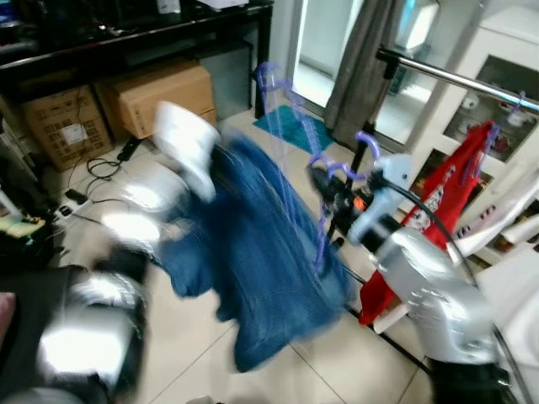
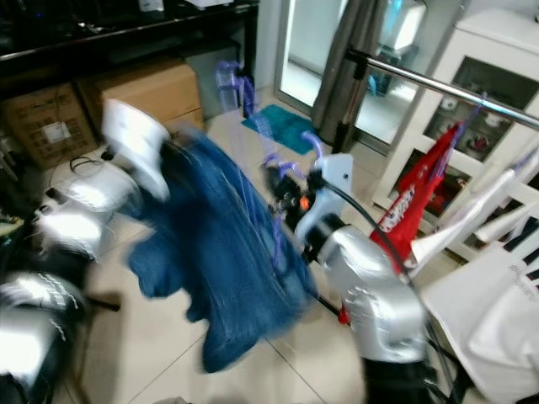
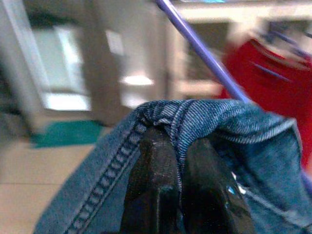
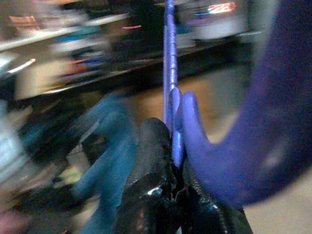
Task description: Hang hanger
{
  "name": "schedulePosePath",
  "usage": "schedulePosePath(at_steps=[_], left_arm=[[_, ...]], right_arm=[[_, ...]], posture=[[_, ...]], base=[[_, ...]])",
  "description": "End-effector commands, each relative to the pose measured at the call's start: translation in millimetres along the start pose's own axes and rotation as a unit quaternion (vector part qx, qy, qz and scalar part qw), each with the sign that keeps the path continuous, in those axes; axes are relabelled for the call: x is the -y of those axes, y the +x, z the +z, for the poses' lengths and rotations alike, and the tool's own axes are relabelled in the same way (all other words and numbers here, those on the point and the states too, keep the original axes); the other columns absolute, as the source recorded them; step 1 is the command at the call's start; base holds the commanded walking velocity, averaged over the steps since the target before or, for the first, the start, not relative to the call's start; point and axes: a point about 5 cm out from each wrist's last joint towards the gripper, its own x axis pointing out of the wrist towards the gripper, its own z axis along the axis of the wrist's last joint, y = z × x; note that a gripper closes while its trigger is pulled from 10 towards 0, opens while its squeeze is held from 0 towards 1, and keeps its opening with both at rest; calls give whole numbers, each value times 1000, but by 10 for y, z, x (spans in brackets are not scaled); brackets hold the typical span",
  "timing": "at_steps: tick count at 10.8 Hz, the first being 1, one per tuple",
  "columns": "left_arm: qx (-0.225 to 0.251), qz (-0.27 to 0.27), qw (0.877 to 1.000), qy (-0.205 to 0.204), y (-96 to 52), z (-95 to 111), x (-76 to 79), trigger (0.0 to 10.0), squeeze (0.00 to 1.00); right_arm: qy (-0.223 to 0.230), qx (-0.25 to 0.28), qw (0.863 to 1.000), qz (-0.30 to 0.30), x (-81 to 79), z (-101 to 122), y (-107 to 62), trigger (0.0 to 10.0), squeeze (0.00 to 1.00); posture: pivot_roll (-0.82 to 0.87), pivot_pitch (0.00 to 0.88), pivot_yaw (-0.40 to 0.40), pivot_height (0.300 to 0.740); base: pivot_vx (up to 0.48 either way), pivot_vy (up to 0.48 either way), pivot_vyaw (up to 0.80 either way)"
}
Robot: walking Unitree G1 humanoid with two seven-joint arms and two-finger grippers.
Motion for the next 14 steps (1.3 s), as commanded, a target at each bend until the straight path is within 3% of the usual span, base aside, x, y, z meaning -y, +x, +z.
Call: schedulePosePath(at_steps=[1, 2, 3, 4, 6, 7, 8, 9, 10, 11, 14], left_arm=[[6, -18, 1000, 8, 11, 59, 40, 0, 0], [-6, -3, 1000, 4, -77, -36, 43, 0, 0], [-29, 24, 999, 5, -270, -165, 2, 0, 0], [-39, 52, 998, -3, -449, -245, -15, 0, 0], [-33, 122, 992, -30, -678, -322, -27, 0, 0], [-27, 147, 988, -42, -711, -323, -13, 0, 0], [-24, 165, 985, -51, -731, -313, 47, 1294, 0], [-20, 177, 982, -57, -731, -303, 105, 5137, 0], [-21, 183, 981, -63, -737, -321, 145, 10000, 0], [-29, 181, 981, -64, -737, -343, 206, 10000, 0], [-34, 170, 983, -58, -656, -328, 289, 10000, 0]], right_arm=[[-12, 8, 998, -58, 147, 35, -14, 0, 0], [-32, 14, 995, -95, 277, 40, -43, 0, 0], [-36, 11, 991, -125, 361, 4, -73, 588, 0], [-49, -25, 990, -128, 404, -111, -110, 10000, 0], [-61, -92, 981, -158, 536, -395, -299, 10000, 0], [-71, -103, 976, -176, 576, -464, -374, 10000, 0], [-85, -104, 971, -200, 608, -499, -443, 10000, 0], [-79, -89, 969, -216, 619, -495, -443, 10000, 0], [-85, -91, 969, -213, 605, -490, -437, 10000, 0], [-103, -82, 965, -228, 612, -482, -468, 10000, 0], [-91, 8, 945, -313, 665, -398, -575, 10000, 0]], posture=[[-211, 0, 7, 740], [-204, 0, 0, 740], [-194, 0, -15, 740], [-192, 0, -20, 740], [-176, 0, -22, 740], [-176, 0, -21, 740], [-174, 0, -27, 740], [-176, 0, -29, 740], [-181, 0, -25, 740], [-184, 0, -23, 740], [-189, 0, -13, 740]], base=[[0, 0, 0], [0, 0, 0], [0, 0, 0], [0, 0, 0], [0, 0, -384], [0, 0, 0], [0, 0, 0], [0, 0, 0], [0, 0, -775], [0, 0, -775], [0, 0, -777]])
